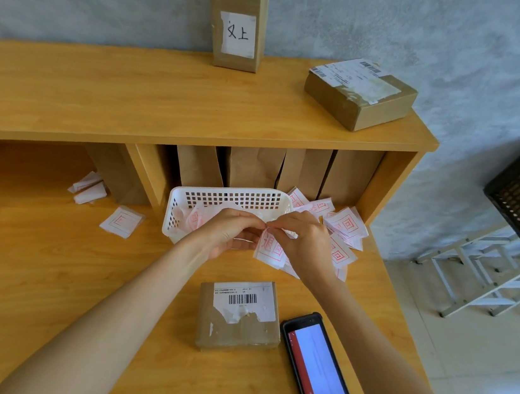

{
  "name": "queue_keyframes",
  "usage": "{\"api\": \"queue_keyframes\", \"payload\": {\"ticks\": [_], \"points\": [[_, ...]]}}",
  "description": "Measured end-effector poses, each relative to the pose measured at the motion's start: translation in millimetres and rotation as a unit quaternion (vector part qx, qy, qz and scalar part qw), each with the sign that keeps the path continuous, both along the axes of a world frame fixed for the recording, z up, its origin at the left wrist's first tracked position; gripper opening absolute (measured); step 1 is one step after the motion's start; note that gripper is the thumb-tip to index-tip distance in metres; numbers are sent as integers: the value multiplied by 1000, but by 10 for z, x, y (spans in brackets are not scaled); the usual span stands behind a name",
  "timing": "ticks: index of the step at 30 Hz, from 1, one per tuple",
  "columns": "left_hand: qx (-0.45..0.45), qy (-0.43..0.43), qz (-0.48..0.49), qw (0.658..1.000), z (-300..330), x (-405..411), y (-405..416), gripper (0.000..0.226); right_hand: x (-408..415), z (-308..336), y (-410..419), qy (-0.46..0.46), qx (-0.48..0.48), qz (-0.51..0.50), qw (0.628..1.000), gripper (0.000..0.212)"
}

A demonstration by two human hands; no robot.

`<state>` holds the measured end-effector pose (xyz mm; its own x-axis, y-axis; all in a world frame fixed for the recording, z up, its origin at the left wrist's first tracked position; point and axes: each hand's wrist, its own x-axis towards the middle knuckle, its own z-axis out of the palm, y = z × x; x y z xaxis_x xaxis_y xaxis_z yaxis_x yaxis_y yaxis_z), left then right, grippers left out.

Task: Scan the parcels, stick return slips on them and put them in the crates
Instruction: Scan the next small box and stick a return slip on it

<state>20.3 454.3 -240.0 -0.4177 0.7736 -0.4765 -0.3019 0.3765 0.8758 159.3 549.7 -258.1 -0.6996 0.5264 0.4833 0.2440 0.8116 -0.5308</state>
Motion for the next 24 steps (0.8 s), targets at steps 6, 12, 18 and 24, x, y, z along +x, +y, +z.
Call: {"api": "queue_keyframes", "payload": {"ticks": [6,12,18,24], "points": [[-12,43,10,999,-4,-50,7,10,15,-19,30,17,-1,3,1000,10],[-53,168,68,982,-71,-293,11,14,57,25,134,11,-14,-7,1000,9],[-123,310,162,929,-243,-659,-84,23,133,61,271,-42,-59,-43,996,10],[-180,408,159,881,-293,-712,-128,9,156,61,268,-89,-93,-38,991,11]]}}
